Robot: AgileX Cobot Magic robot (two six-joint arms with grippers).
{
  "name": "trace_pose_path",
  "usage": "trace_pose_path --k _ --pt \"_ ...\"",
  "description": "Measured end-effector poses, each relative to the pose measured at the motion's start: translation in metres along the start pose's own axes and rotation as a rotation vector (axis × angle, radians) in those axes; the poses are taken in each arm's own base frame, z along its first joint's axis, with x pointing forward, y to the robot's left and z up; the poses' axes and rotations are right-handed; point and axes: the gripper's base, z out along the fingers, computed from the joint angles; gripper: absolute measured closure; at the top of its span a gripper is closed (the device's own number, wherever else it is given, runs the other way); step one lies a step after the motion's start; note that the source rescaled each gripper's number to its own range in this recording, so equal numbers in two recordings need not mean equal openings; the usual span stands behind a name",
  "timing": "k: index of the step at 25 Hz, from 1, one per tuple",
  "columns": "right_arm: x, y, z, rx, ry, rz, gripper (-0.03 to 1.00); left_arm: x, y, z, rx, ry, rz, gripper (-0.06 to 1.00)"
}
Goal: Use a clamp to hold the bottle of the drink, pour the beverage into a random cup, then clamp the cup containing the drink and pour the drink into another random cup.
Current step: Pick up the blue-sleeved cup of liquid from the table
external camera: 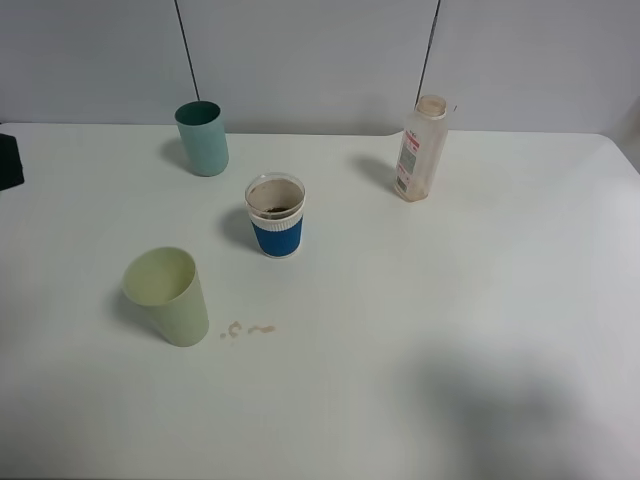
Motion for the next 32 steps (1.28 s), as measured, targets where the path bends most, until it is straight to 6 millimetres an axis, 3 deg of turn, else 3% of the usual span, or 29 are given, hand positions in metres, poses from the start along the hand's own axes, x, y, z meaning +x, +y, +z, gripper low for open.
trace_pose_path --k 15,27,32 --pt "0.000 0.000 0.000 0.000 0.000 0.000 -0.03 -0.005 0.008 0.026 0.111 0.083 0.012 0.01" --pt "0.000 0.000 0.000 0.000 0.000 0.000 -0.03 -0.015 0.029 0.044 0.005 0.039 0.040 0.01" --pt "0.000 0.000 0.000 0.000 0.000 0.000 -0.03 -0.018 0.027 0.063 -0.021 0.026 0.113 0.01"
